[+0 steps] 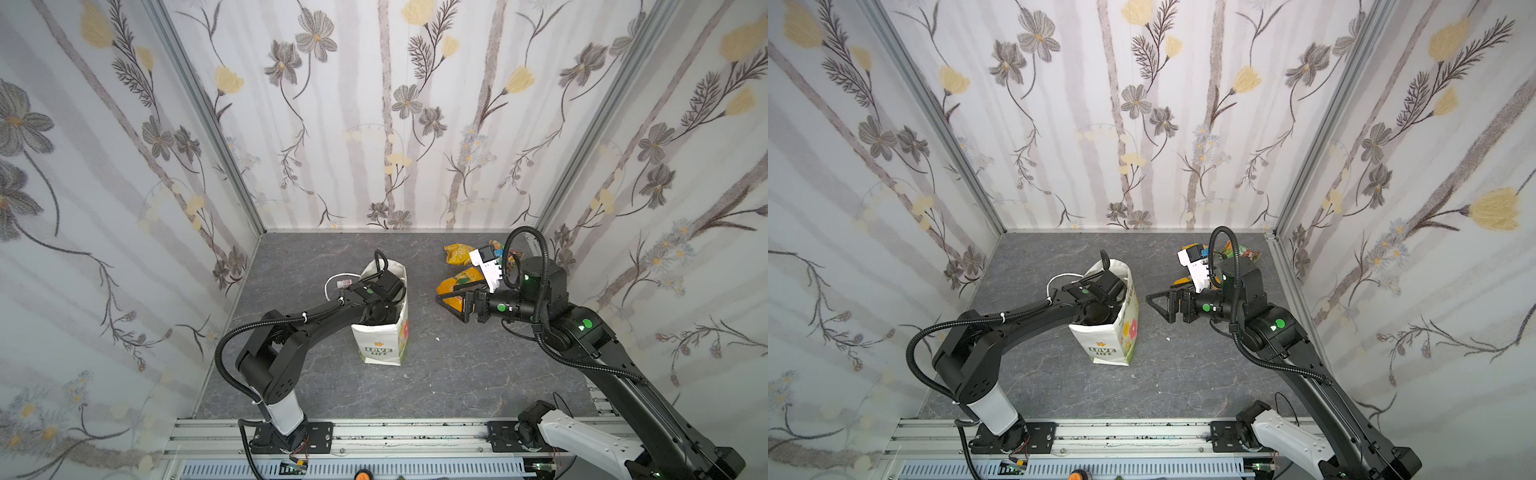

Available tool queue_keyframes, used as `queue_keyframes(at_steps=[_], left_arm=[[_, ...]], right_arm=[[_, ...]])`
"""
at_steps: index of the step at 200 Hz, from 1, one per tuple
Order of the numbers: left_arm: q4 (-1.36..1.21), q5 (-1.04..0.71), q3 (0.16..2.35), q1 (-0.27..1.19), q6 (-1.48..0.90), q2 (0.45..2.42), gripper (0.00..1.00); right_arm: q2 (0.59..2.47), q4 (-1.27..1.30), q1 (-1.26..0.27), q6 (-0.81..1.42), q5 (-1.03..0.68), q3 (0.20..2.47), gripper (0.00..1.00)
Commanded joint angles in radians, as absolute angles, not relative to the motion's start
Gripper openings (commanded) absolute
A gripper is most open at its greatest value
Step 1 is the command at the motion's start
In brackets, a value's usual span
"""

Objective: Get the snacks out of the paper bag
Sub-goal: 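Reach the left gripper down into the bag and grasp the Fox's candy bag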

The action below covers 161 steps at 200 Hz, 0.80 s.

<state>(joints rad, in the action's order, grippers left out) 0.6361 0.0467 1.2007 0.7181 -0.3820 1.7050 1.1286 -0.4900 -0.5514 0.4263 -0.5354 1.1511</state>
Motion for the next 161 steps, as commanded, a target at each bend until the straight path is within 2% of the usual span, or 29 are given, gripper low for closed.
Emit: queue_keyframes(at_steps=[1, 161], left_arm=[[0.704, 0.067, 1.225, 0.718, -0.399, 1.683, 0.0], [0.827, 0.126, 1.324, 0.726, -0.394, 1.513, 0.0]], right_arm=[[1.132, -0.453, -0.554, 0.44, -0.504, 1.144, 0.99], [1.198, -0.386, -0.597, 0.485, -0.456, 1.117, 0.99]])
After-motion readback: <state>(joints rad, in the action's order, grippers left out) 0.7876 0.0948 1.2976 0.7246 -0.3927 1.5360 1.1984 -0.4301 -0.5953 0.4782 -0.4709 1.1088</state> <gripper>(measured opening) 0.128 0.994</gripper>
